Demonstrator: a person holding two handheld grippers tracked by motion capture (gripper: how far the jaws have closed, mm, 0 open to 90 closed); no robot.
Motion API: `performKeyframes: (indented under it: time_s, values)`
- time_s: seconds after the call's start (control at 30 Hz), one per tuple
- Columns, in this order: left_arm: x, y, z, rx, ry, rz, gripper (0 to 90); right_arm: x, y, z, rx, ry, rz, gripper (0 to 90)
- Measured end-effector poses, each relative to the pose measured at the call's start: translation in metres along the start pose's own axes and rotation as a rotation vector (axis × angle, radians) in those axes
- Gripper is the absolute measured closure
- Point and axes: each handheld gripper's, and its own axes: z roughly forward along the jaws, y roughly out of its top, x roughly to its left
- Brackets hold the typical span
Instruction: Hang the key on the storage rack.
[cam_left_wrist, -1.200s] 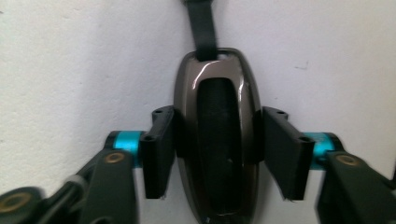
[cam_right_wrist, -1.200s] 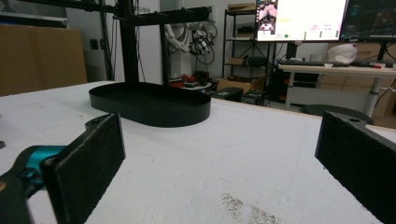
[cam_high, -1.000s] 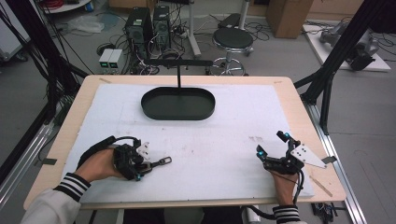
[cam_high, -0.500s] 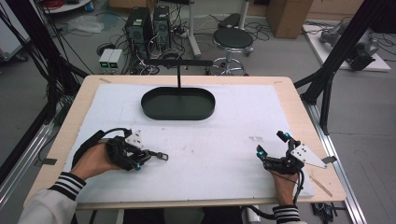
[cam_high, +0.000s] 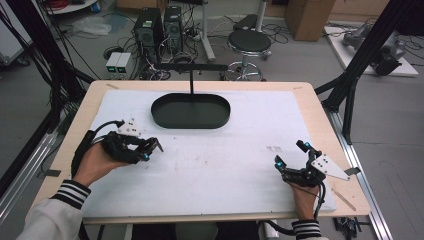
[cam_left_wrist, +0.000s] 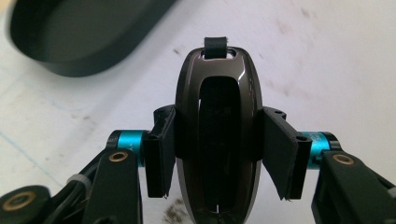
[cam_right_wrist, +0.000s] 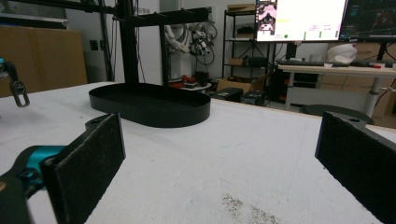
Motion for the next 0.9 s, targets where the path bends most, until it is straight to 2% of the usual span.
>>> performKeyframes:
  time_s: [0.1, 0.2, 0.4, 0.5, 0.67, 0.9]
  values:
    - [0.009, 0.006, -0.005, -0.039, 0.03, -0.044, 48.8, -0.001, 0.0, 0.0, -0.002, -0.002, -0.005, 0.5]
    - [0.017, 0.012, -0.01, -0.08, 0.053, -0.069, 48.8, -0.001, 0.0, 0.0, -0.001, -0.003, -0.004, 0.5]
    - [0.03, 0.028, -0.016, -0.132, 0.091, -0.11, 48.8, 0.0, 0.0, 0.0, 0.0, -0.001, -0.001, 0.5]
    - [0.036, 0.036, -0.016, -0.133, 0.121, -0.129, 48.8, 0.0, 0.0, 0.0, 0.0, -0.001, -0.001, 0.5]
    - [0.046, 0.048, -0.017, -0.171, 0.147, -0.15, 48.8, 0.0, 0.0, 0.0, -0.003, 0.001, 0.004, 0.5]
    - [0.061, 0.067, -0.02, -0.186, 0.196, -0.162, 48.8, -0.001, 0.0, 0.0, -0.009, -0.001, -0.006, 0.5]
